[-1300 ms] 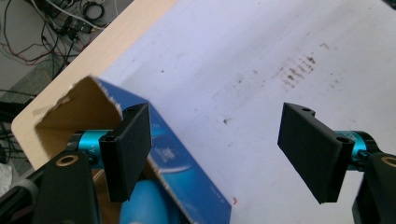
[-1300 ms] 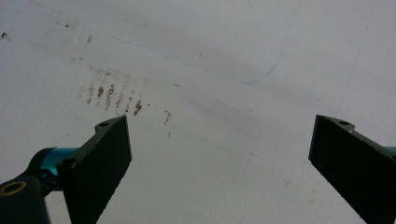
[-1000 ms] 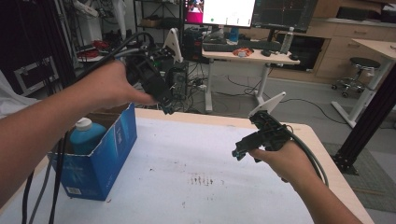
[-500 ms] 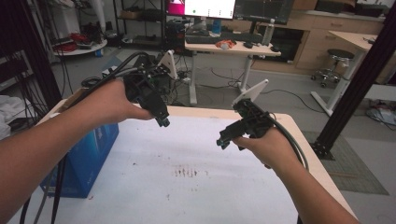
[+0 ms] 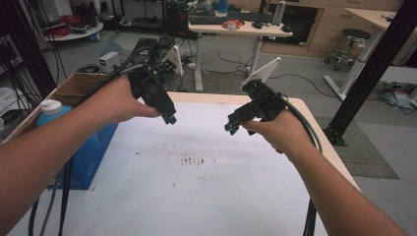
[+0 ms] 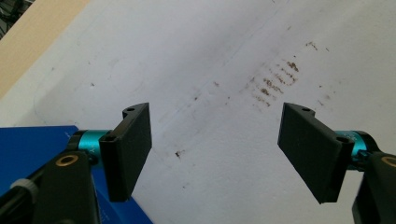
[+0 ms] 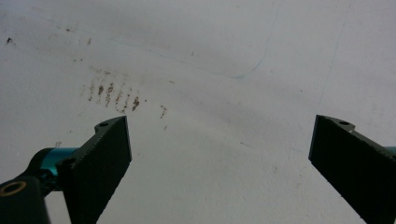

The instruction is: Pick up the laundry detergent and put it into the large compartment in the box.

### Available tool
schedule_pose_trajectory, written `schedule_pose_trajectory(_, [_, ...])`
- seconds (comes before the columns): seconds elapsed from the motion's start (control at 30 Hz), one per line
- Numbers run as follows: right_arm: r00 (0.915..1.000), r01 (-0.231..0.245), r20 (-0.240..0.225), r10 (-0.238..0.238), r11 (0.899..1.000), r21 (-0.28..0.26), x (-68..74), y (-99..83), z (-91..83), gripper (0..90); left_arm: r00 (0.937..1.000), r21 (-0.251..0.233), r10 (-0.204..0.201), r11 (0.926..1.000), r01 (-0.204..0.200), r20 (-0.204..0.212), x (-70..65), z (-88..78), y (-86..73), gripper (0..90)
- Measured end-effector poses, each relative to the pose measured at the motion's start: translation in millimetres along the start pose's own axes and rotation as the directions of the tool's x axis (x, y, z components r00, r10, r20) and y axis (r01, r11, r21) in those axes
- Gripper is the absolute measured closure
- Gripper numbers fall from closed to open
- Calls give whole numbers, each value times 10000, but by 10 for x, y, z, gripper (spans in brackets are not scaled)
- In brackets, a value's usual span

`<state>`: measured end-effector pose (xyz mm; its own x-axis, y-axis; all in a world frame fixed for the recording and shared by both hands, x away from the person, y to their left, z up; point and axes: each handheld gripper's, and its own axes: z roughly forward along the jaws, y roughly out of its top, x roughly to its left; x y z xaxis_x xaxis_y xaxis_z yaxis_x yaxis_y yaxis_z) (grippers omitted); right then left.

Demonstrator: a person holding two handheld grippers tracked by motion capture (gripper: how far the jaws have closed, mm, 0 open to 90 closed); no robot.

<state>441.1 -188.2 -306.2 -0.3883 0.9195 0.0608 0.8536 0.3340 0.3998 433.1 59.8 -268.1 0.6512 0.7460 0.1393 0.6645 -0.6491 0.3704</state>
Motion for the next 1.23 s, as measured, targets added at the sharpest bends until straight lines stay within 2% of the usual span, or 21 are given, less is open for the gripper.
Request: schedule_pose_trajectory(1.23, [9999, 80, 87, -80, 9999, 76, 19, -22, 30, 44, 9999, -102, -78, 9999, 79, 64, 5, 6, -44, 262])
